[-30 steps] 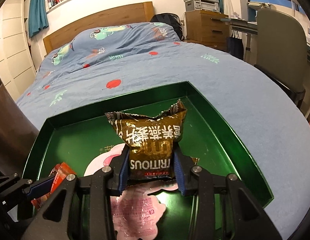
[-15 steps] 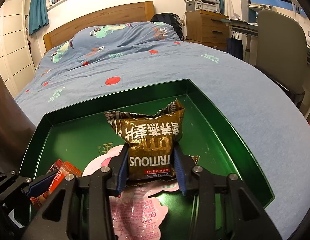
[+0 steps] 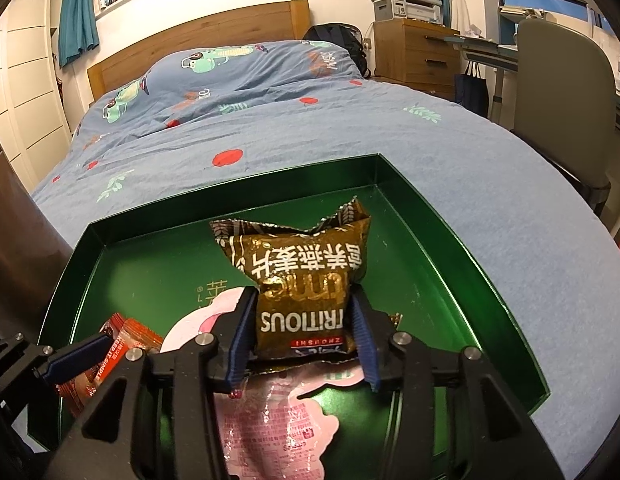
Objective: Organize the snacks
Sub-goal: 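Lower the red candy packet into the tray with the left tool while the right tool lowers the brown wrapper, then open both tools releasing the packets into the green tray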
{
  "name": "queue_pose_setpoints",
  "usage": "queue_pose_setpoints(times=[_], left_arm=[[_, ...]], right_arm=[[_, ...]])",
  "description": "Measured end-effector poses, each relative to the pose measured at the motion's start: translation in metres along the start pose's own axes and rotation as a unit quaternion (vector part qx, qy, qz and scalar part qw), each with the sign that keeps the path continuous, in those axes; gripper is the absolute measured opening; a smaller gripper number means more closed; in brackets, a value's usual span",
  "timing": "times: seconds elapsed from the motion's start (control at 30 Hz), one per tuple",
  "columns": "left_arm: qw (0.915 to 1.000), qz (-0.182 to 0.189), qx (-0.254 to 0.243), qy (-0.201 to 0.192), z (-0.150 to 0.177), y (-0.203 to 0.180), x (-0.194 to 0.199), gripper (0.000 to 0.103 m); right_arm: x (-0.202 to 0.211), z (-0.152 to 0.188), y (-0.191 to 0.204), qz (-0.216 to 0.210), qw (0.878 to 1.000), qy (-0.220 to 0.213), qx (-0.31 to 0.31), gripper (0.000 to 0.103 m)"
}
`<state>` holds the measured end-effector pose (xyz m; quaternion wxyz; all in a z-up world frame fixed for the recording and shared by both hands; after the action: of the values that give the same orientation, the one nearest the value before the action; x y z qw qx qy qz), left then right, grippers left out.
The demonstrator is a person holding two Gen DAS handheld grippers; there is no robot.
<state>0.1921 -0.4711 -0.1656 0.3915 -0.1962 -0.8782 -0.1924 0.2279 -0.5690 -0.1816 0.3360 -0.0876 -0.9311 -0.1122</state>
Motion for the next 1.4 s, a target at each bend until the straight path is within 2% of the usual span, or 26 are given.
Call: queue_pose_setpoints(times=[0.37,0.6,1.0,1.4], left_arm=[[0.9999,-0.012,0.003,-0.003,-0.006,0.012,0.015,0.054],[0.9999,-0.01,0.006,-0.006,-0.006,0.02,0.032,0.056],[0.9998,-0.002,0.018,-0.006,0.004,0.028,0.065,0.057],[0.9998,0.004,0.018,-0.006,0.016,0.031,0.09,0.059]], right_arm=[[0.0,0.001,0.007,0.018,0.999,0.03,0.022,0.103],[0.01,-0.002,0.012,0.026,0.998,0.04,0.034,0.103],[0.054,-0.018,0.024,0.02,0.999,0.023,0.036,0.103],[0.082,-0.007,0.025,0.03,0.998,0.031,0.035,0.103]])
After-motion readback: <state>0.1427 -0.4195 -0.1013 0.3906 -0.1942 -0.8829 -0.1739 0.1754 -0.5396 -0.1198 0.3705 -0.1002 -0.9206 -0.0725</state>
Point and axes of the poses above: each gripper's, at about its wrist camera, not at the fingertips, and x roughly against the way its jaws point, y to its left, z to its underside, the point moved 9 cm from there along -x, roughly the way its jaws point, and after that the axes turned 4 degrees about -z, right-handed, at the moved point
